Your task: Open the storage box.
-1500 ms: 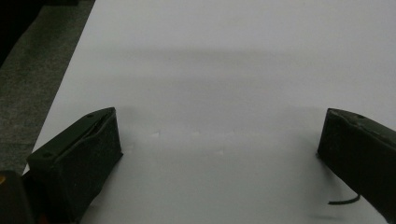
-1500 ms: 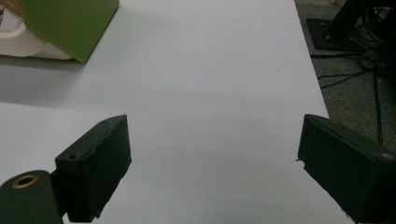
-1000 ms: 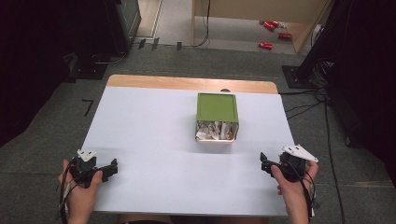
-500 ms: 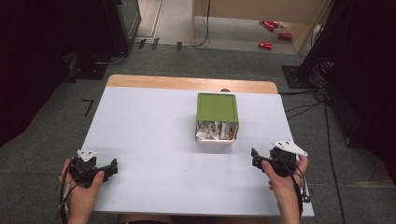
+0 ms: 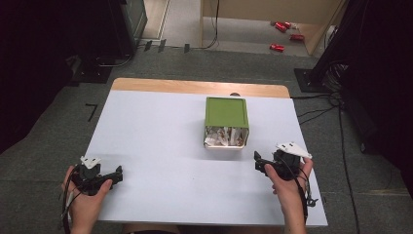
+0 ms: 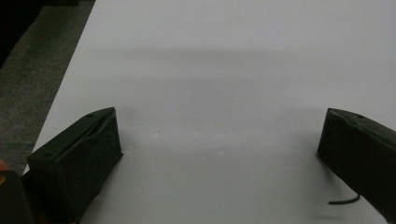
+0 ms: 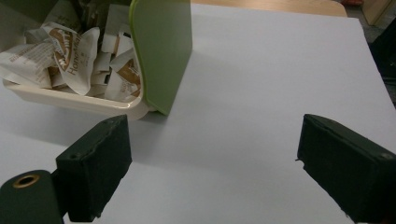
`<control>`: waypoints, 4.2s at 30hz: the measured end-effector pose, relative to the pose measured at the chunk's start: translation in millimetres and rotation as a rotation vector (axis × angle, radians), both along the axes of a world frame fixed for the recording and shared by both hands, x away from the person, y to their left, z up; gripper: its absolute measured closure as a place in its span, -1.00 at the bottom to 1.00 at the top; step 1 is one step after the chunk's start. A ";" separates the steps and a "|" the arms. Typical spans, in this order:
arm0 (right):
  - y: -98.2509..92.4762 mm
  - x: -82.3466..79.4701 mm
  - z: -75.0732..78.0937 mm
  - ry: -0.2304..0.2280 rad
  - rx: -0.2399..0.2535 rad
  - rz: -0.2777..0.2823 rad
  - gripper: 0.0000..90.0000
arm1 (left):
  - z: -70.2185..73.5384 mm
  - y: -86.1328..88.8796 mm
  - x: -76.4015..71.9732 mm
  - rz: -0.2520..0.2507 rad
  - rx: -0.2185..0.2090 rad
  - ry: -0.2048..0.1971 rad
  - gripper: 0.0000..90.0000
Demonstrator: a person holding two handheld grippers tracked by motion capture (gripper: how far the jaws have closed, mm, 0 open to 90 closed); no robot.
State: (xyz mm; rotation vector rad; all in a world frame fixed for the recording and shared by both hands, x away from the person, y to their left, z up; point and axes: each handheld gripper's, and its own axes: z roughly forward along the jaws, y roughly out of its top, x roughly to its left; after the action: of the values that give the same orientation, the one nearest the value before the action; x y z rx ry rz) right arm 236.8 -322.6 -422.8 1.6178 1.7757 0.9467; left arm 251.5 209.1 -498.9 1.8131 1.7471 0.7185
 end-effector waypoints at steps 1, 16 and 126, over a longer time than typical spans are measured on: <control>1.7 0.6 0.1 0.001 0.002 0.002 -0.79 | 0.0 0.0 0.0 0.000 0.000 0.000 -1.00; 23.4 12.5 1.1 -0.006 -0.015 0.016 -0.70 | 0.0 0.1 0.1 -0.001 0.000 0.001 -1.00; 58.9 27.7 -36.8 0.037 0.075 -0.066 0.77 | 0.1 0.2 0.4 -0.001 0.000 0.003 -1.00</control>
State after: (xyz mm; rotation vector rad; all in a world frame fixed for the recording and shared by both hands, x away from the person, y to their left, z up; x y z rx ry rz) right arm 264.5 -263.7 -459.7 1.7405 1.7188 0.9688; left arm 251.9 209.3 -498.8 1.8159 1.7478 0.7155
